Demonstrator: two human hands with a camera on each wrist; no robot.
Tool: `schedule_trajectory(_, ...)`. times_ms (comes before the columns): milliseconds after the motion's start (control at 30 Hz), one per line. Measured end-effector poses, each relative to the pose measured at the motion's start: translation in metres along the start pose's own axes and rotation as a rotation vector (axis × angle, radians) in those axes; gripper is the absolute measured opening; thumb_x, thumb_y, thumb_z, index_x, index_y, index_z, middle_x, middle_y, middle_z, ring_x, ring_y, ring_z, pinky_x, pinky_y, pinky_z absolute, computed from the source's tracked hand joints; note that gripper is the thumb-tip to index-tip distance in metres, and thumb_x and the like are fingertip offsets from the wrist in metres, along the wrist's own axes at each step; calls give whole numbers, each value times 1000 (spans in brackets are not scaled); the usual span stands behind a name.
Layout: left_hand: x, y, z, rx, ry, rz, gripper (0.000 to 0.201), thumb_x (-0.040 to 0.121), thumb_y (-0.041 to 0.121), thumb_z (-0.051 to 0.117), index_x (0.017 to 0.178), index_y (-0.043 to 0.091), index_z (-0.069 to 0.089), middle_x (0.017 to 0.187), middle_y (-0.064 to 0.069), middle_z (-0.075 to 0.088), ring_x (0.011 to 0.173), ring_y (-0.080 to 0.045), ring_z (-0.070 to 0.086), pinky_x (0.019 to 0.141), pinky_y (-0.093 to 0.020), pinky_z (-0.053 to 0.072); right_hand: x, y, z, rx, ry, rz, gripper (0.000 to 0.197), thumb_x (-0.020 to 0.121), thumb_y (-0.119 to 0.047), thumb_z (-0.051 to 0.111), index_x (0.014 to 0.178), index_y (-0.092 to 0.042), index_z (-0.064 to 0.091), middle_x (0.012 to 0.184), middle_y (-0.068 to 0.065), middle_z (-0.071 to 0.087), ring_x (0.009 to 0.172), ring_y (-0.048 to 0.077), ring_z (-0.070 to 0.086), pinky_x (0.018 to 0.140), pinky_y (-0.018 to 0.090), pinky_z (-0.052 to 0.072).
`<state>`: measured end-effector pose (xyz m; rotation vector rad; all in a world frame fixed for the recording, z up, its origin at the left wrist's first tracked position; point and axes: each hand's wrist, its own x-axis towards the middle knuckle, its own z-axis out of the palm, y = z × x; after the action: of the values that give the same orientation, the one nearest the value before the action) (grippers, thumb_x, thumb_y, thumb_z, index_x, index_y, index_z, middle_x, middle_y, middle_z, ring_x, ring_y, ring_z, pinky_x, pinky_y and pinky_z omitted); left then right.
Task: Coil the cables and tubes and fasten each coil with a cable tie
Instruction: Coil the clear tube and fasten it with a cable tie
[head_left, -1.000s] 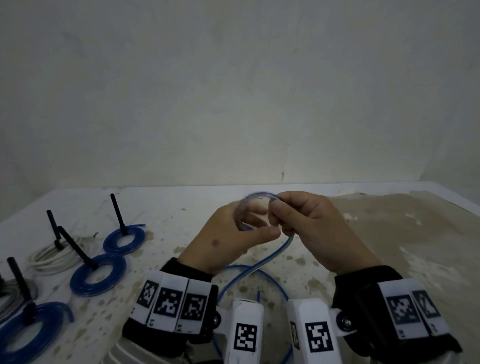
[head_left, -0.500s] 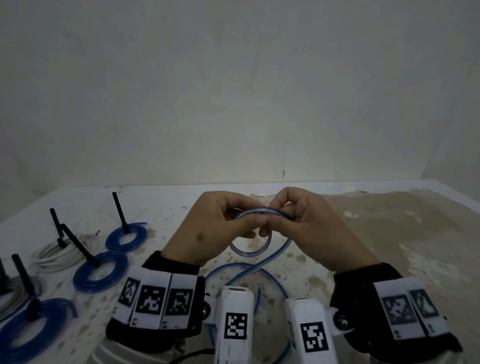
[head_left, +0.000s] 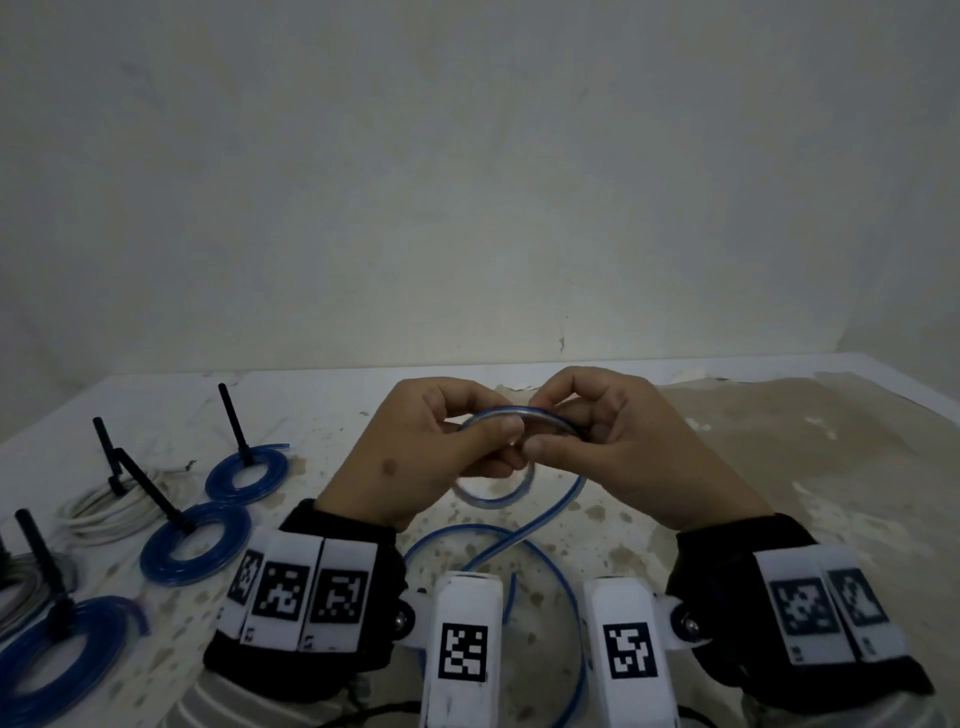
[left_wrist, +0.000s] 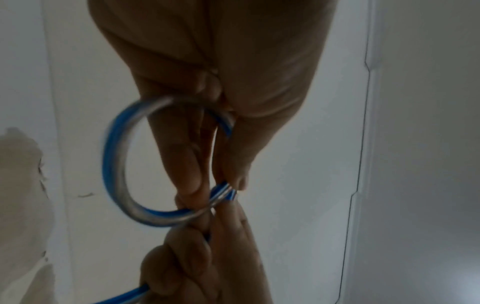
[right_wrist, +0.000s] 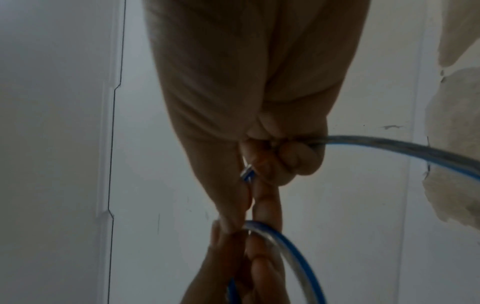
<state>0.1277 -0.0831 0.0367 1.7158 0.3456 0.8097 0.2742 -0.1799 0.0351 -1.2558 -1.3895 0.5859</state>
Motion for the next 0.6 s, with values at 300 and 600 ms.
schedule_trajectory(300, 3, -5, 3, -92, 49, 13, 15, 83, -2, 56, 79, 7, 67, 63, -5, 70, 61, -13, 67, 61, -20, 55, 3, 0, -9, -67, 109, -20, 9, 84, -14, 62, 76, -10, 62, 62, 1, 69, 53, 16, 49, 53, 21, 37)
schedule_trajectory(600, 9, -11, 11, -363, 177, -41, 16, 86, -1, 50, 80, -2, 65, 68, -7, 70, 63, -11, 65, 60, -16, 53, 5, 4, 3, -220, 18, 32, 15, 88, -25, 59, 90, -14, 70, 62, 1, 64, 54, 8, 50, 51, 18, 37)
